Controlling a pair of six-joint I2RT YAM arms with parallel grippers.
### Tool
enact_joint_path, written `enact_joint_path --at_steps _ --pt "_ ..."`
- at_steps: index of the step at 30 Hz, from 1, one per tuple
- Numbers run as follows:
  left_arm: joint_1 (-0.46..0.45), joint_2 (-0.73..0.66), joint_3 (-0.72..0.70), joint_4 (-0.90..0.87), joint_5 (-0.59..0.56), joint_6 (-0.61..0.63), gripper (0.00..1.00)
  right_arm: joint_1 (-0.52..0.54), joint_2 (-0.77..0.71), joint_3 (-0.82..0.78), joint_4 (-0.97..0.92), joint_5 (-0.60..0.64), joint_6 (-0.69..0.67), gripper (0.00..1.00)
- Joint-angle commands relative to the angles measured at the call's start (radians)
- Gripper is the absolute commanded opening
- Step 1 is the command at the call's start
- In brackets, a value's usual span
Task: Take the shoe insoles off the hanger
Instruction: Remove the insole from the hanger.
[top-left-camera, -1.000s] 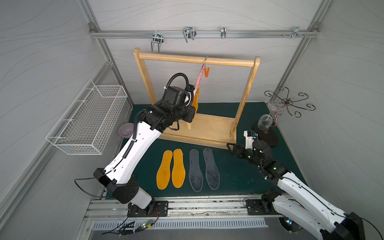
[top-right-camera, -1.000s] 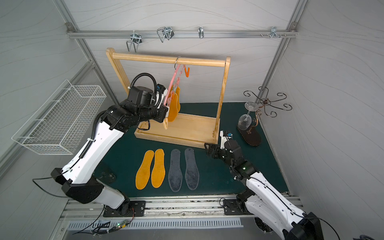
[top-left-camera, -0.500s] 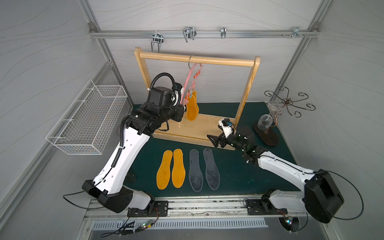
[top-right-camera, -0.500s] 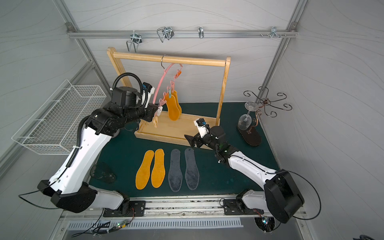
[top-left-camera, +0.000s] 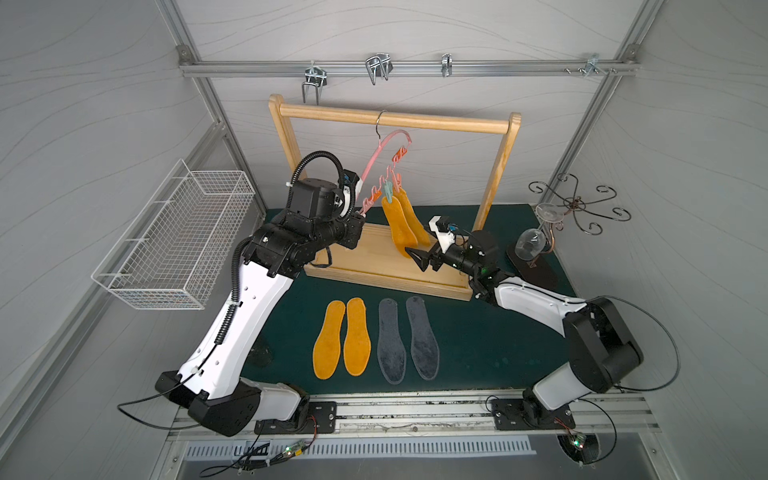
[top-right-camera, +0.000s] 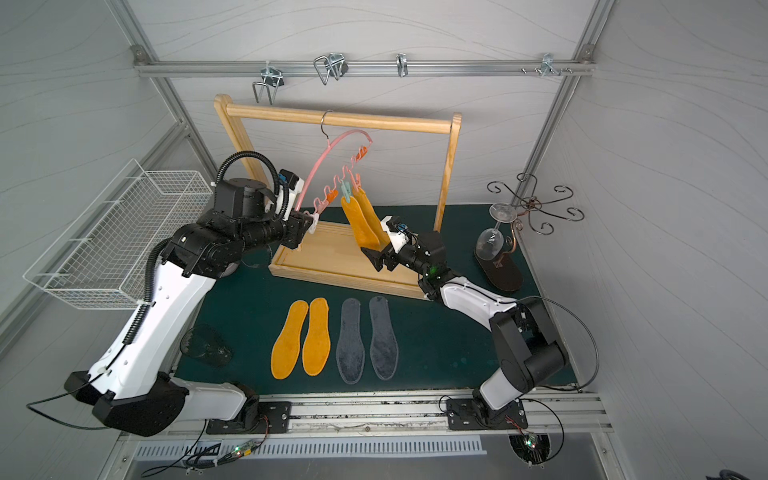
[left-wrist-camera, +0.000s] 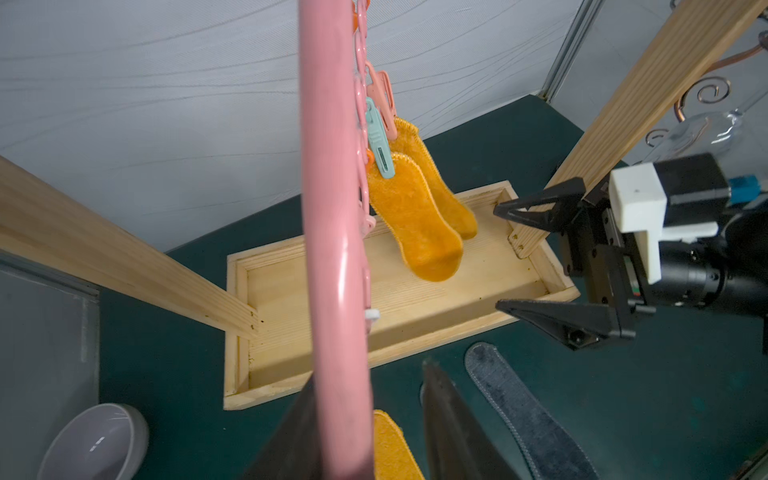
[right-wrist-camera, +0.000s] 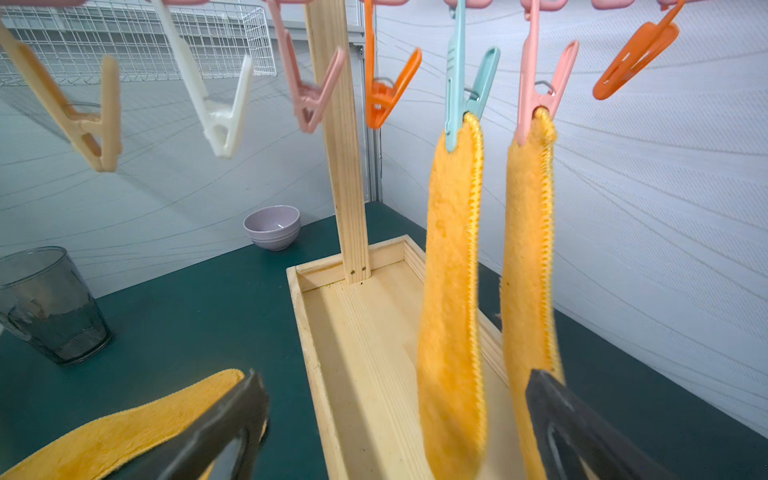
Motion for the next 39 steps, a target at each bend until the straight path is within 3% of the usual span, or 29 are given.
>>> enact_joint_path --at_steps 1,8,14,24,33,39 --pt "0.009 -0.039 -0.008 -0.001 0.045 0.035 0.44 -0.007 0.067 0.038 0.141 -0.042 0.0 0.99" --pt "0.032 -0.076 -0.045 -0.017 0.053 0.089 0.43 -0.007 0.224 0.177 0.197 -0.027 -0.011 0.99" --pt "0.043 -0.077 -0.059 -0.012 0.066 0.079 0.57 -0.007 0.31 0.274 0.196 -0.028 0.0 0.99" --pt "0.061 -0.07 -0.071 -0.001 0.057 0.076 0.57 0.035 0.431 0.379 0.205 -0.054 0.041 0.94" --pt "0.08 -0.084 -0.077 -0.002 0.072 0.071 0.57 0.035 0.543 0.556 0.124 -0.061 0.088 0.6" --pt "0.106 -0.117 -0.092 -0.038 0.112 0.088 0.61 0.035 0.551 0.578 0.12 -0.094 0.113 0.16"
